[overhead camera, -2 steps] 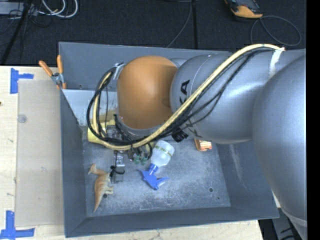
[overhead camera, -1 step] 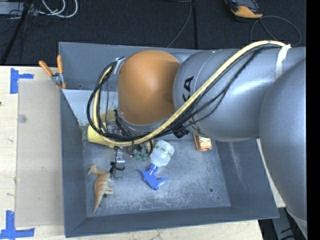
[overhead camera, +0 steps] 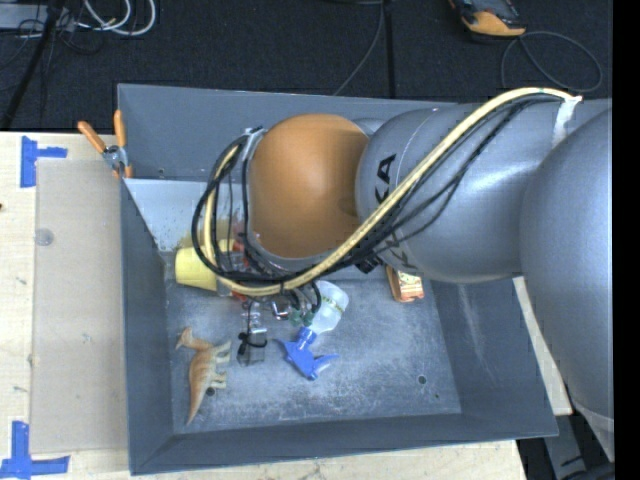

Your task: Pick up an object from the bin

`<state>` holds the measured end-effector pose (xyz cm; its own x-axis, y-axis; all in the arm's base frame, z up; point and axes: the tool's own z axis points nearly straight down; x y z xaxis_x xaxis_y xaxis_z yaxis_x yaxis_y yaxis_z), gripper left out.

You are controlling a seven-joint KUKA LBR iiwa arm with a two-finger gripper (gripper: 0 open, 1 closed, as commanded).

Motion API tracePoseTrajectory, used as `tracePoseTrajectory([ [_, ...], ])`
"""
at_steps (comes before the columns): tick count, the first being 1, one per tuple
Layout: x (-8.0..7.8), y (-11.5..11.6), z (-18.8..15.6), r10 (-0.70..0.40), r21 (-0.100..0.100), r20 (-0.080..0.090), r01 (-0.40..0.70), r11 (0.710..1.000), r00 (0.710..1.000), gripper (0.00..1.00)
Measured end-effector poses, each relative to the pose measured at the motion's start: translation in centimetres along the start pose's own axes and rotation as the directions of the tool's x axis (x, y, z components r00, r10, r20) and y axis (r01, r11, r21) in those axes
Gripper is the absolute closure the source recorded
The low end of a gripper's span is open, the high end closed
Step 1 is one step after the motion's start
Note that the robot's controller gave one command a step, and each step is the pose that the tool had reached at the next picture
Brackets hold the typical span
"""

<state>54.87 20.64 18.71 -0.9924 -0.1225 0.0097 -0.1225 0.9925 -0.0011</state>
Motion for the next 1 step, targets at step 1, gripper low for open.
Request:
tracePoseTrajectory([
  [1,-0.31,0.71,5.27,-0.126,0.001,0.005,0.126,0.992,0.992,0.00],
])
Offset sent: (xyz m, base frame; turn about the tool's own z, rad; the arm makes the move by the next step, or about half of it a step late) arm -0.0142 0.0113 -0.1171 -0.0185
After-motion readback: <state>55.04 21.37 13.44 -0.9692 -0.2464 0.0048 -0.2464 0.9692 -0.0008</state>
